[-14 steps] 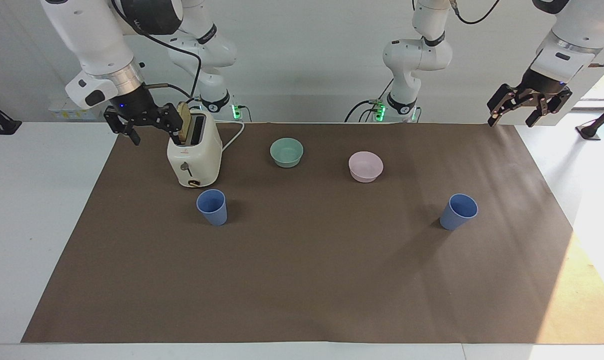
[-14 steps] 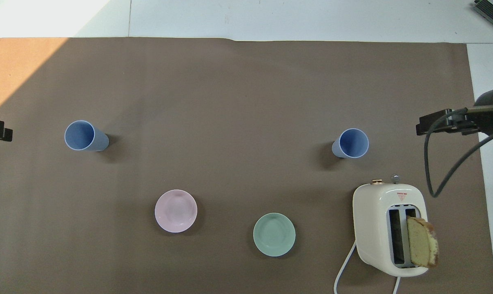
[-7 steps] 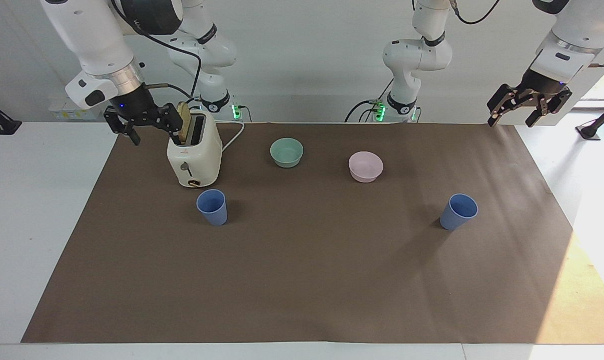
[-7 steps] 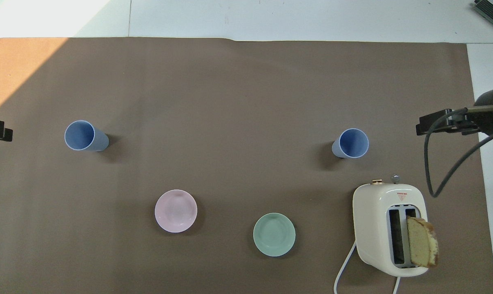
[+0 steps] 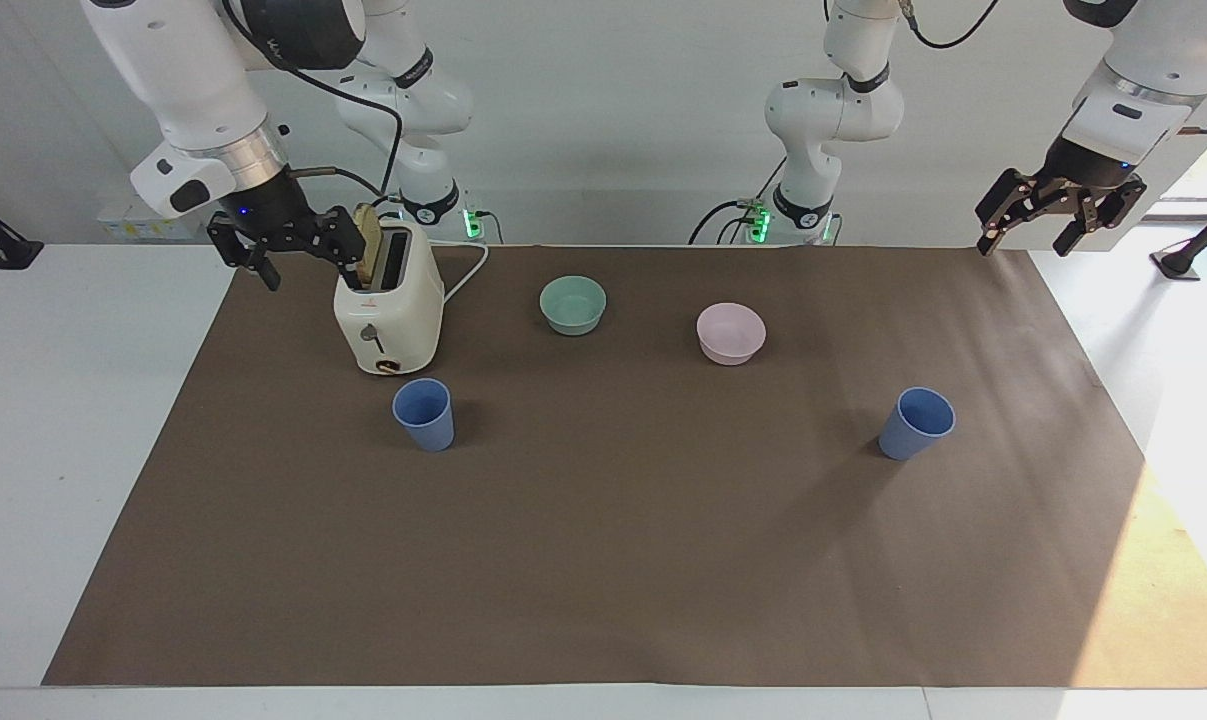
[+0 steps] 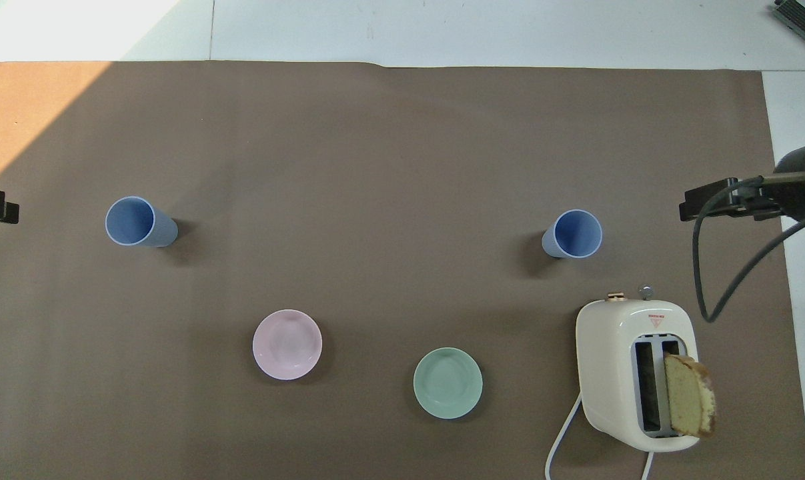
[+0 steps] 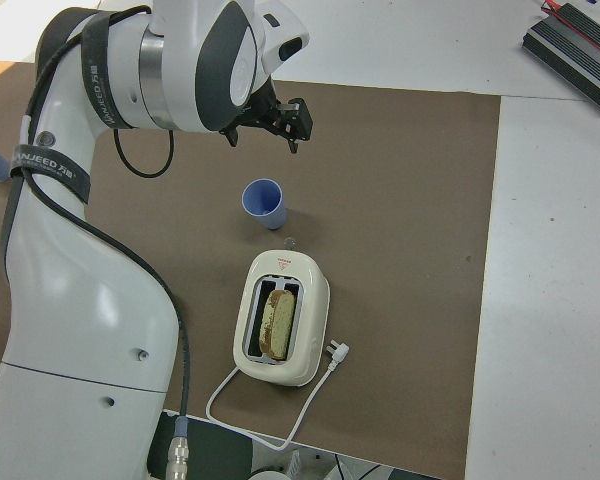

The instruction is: Stack blue cups with both arms

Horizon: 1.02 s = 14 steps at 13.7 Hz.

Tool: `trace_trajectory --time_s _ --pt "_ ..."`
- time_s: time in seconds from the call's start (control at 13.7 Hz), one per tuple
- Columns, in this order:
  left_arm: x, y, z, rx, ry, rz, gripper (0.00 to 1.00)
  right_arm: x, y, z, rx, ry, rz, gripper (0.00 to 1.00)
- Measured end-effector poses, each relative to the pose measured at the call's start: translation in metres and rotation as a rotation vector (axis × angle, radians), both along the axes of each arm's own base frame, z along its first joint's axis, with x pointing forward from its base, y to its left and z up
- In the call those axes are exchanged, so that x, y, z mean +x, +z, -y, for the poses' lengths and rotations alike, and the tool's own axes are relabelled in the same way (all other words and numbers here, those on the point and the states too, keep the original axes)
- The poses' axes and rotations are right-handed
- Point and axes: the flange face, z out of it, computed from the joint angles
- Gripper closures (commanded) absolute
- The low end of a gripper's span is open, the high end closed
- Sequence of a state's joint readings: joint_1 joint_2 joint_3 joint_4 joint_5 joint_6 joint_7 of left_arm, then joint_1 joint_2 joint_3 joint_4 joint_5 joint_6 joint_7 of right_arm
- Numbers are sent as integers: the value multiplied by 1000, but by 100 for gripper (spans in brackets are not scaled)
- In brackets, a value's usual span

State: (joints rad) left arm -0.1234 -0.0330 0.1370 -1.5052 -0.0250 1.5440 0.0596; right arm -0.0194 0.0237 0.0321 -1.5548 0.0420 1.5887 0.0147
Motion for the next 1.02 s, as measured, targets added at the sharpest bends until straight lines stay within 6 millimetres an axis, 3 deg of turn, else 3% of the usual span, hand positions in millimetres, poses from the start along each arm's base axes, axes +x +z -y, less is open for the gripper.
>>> trace_trajectory --time_s 0.44,1.02 --pt "14 -34 -2 3 -16 23 0 0 0 0 0 0 0 0" --pt "30 -124 -19 -8 -67 41 0 0 0 0 0 0 0 0"
